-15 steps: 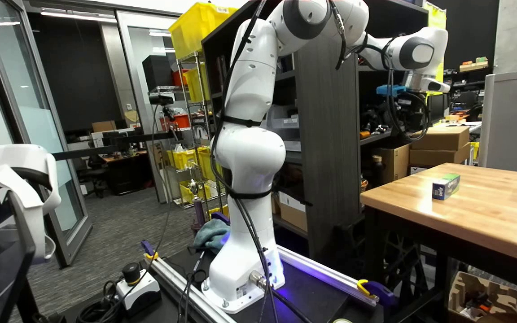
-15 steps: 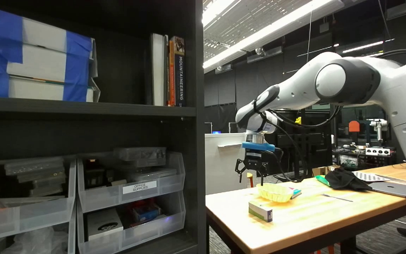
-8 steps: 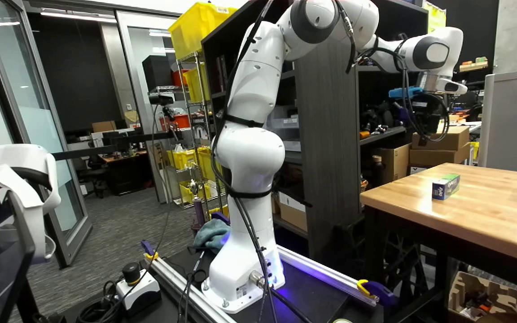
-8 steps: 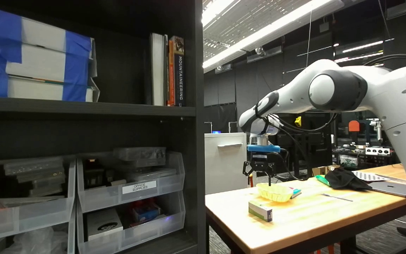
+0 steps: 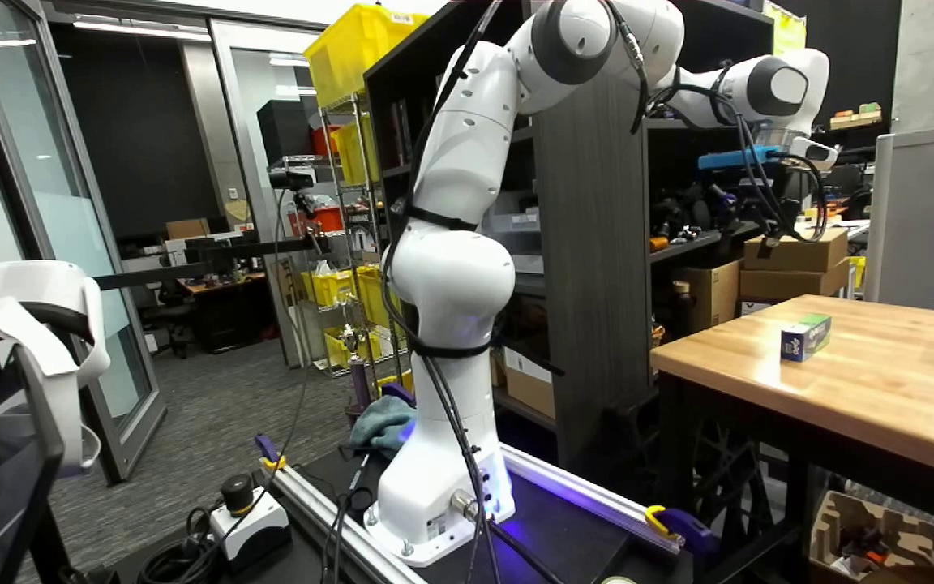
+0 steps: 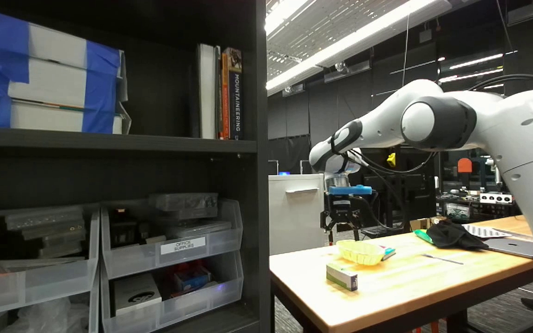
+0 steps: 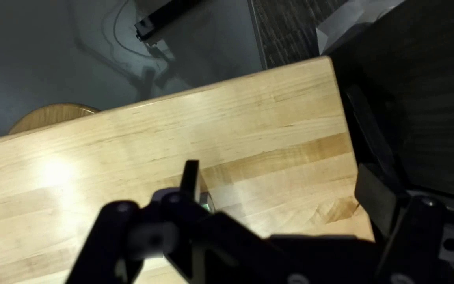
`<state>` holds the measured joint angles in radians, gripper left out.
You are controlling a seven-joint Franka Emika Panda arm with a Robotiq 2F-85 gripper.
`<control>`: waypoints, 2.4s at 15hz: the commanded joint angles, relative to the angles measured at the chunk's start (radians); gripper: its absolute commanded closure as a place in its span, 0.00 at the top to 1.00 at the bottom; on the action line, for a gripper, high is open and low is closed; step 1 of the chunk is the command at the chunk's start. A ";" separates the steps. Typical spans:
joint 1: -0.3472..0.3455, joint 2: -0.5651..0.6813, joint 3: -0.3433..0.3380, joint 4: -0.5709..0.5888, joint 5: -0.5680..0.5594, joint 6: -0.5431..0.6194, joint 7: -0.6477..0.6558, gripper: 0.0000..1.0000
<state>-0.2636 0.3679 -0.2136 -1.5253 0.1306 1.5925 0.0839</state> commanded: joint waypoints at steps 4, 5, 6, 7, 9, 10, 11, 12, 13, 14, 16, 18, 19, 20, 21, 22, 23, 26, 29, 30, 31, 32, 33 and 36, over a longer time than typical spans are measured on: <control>-0.007 0.076 -0.004 0.116 -0.107 -0.078 -0.044 1.00; -0.012 0.087 -0.005 0.114 -0.110 -0.069 -0.041 1.00; -0.018 0.096 -0.005 0.109 -0.105 -0.061 -0.041 1.00; -0.023 0.105 -0.003 0.103 -0.096 -0.057 -0.043 1.00; -0.029 0.119 0.000 0.085 -0.092 -0.054 -0.045 1.00; -0.031 0.126 0.000 0.081 -0.094 -0.054 -0.046 1.00; -0.033 0.130 0.002 0.073 -0.093 -0.055 -0.048 1.00; -0.034 0.135 0.002 0.068 -0.094 -0.055 -0.049 1.00; -0.033 0.141 0.004 0.060 -0.093 -0.054 -0.048 1.00; -0.033 0.145 0.003 0.055 -0.090 -0.047 -0.040 1.00; -0.041 0.147 0.009 0.047 -0.052 -0.023 -0.031 1.00; -0.039 0.147 0.011 0.039 -0.030 0.002 -0.031 1.00; -0.039 0.146 0.012 0.036 -0.019 0.016 -0.028 1.00; -0.041 0.145 0.014 0.035 -0.001 0.029 -0.028 1.00; -0.041 0.143 0.016 0.033 0.014 0.043 -0.030 1.00; -0.040 0.144 0.016 0.034 0.026 0.060 -0.027 1.00; -0.040 0.143 0.015 0.033 0.037 0.080 -0.023 1.00; -0.033 0.138 0.011 0.028 0.035 0.123 -0.022 1.00; -0.028 0.152 0.000 0.030 0.012 0.151 0.002 1.00; -0.028 0.151 -0.003 0.024 0.008 0.161 0.011 1.00; -0.028 0.151 -0.004 0.019 0.004 0.171 0.018 1.00; -0.027 0.151 -0.007 0.014 -0.002 0.179 0.025 1.00; -0.028 0.150 -0.009 0.010 -0.004 0.186 0.032 1.00; -0.027 0.078 0.004 -0.060 0.023 0.233 0.024 1.00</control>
<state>-0.2908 0.5326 -0.2239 -1.5014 0.1370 1.7762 0.1063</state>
